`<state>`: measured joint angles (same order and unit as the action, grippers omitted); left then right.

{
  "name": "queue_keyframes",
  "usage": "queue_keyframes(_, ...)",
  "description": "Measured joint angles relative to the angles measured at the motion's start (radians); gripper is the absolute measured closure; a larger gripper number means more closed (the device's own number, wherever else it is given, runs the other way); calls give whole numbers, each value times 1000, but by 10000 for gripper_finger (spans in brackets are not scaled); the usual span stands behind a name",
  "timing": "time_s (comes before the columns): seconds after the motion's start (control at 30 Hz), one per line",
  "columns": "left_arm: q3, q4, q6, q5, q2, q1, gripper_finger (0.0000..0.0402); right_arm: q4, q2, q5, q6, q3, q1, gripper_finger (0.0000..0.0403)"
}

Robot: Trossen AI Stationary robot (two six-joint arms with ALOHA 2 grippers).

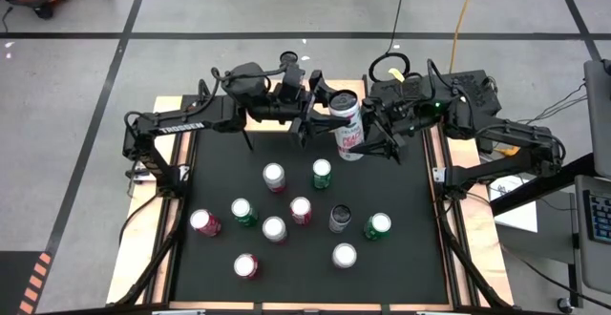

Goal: Place canned beverage on shelf
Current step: Put the top white pink soda can aligned with the other white pink soda can on the shelf

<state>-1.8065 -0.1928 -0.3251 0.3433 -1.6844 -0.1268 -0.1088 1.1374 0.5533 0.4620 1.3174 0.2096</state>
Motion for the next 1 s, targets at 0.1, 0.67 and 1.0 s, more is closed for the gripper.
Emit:
queue_keyframes(0.1, 0, 1, -3, 5, 0, -4, 142, 13, 6, 1, -2, 0, 0, 131)
queue_keyframes(0.67, 0, -3, -10, 0, 0, -3, 142, 30, 16, -3, -15, 0, 0, 168)
queue_keyframes(1.0, 0, -3, -38, -49, 0, -2, 101, 23, 17, -45, -27, 0, 0, 169)
